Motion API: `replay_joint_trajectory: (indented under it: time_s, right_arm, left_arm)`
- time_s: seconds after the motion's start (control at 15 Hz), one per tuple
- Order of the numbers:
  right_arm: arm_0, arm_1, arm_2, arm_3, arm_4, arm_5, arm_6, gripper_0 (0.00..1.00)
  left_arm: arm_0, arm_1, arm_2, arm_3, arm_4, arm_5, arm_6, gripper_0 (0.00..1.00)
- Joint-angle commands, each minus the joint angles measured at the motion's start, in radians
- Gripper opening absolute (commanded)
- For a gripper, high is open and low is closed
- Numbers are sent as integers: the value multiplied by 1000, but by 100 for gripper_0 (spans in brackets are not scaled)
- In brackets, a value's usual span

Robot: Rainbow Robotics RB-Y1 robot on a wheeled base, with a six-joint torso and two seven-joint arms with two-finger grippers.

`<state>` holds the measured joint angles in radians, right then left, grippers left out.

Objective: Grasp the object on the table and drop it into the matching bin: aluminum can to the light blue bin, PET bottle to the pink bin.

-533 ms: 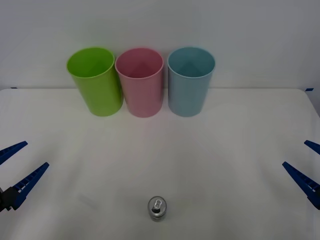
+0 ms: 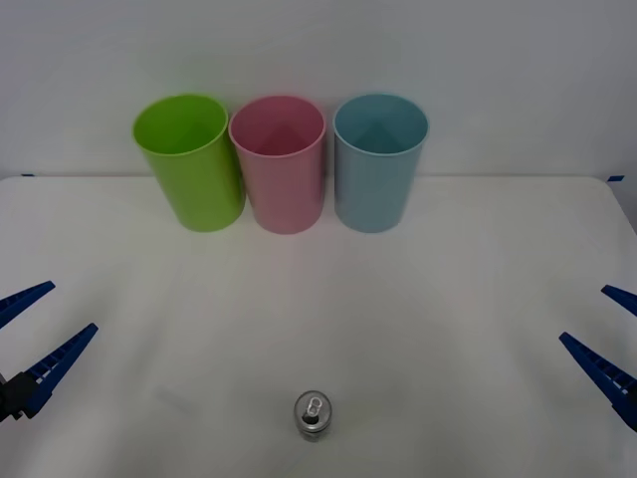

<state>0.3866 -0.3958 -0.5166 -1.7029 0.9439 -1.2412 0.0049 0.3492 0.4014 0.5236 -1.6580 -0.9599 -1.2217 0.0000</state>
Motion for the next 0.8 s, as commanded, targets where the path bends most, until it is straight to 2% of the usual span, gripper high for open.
replay_joint_trajectory:
  time_s: [0.07,0.4,0.8]
  right_arm:
    - [17,-28,36,-1,-1,-29,9,100]
    - [32,-77,132,3,13,-55,33,100]
    - [25,-77,262,9,76,-61,86,100]
  left_arm:
    - [0,0,0,0,0,0,0,100]
    - [0,0,0,0,0,0,0,100]
    - [0,0,0,0,0,0,0,100]
